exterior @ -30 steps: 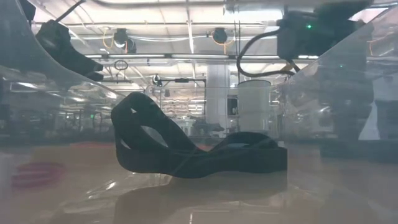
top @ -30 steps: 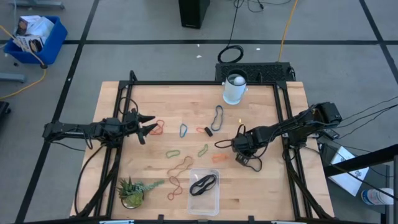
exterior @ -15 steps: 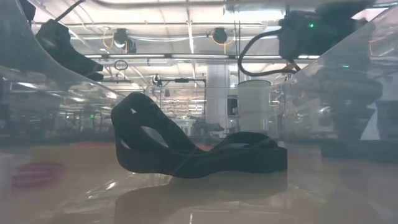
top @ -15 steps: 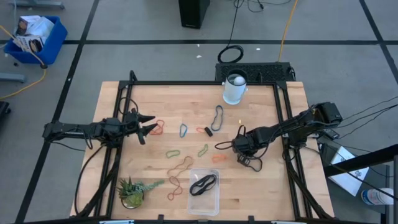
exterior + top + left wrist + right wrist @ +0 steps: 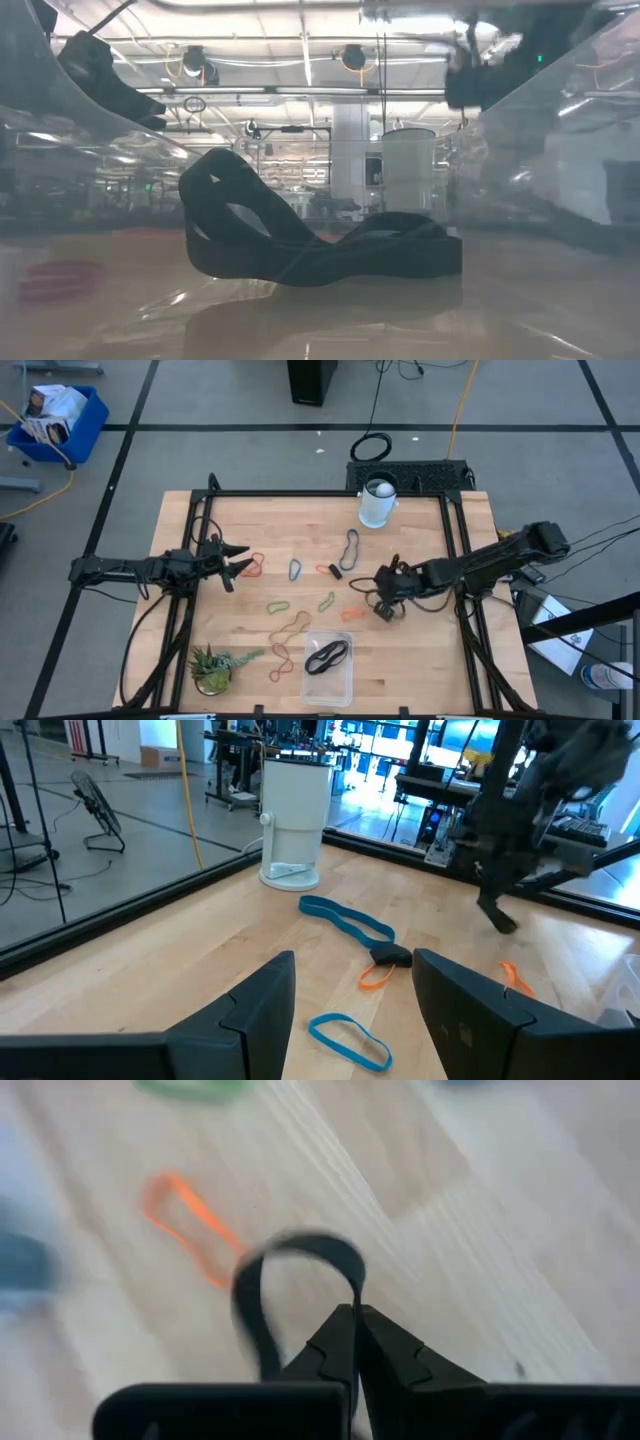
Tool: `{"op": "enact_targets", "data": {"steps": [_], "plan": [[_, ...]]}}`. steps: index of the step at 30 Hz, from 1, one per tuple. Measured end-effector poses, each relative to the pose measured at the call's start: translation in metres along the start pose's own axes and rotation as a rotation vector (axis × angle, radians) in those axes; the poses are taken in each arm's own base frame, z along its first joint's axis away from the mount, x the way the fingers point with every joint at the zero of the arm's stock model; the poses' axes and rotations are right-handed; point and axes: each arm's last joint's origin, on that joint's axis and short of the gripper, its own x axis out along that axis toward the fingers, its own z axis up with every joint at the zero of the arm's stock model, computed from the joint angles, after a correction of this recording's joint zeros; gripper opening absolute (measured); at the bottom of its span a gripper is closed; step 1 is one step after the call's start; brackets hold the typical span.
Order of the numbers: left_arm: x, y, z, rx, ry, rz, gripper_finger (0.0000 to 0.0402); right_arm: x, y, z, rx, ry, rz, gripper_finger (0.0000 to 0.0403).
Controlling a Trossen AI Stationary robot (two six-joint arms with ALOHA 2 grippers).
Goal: Pick and place rubber bands into bin
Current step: Put the black rubber band into the transparent bin
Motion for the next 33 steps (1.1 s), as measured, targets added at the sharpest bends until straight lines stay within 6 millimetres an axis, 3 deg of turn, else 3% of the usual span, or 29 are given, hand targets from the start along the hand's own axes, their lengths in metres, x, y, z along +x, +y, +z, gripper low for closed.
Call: {"op": "enact_targets", "data": {"steps": [11, 19, 25, 33], "plan": [[0.0, 0.0, 0.0, 0.0, 0.0, 0.0, 0.0209, -0.083, 0.013, 0.043, 0.046, -0.628, 0.411, 0.0], [0.0, 0.0, 0.0, 0.0, 0.0, 0.0, 0.0209, -0.111, 0.018, 0.055, 0.021, -0.865, 0.544, 0.0], [0.0, 0.0, 0.0, 0.0, 0.0, 0.0, 0.0209, -0.128, 0.029, 0.062, -0.101, -0.885, 0.58, 0.0], [0.0, 0.0, 0.0, -0.001, 0.0, 0.0, 0.0209, -0.156, 0.069, 0.083, -0.33, -0.75, 0.487, 0.0]]}}
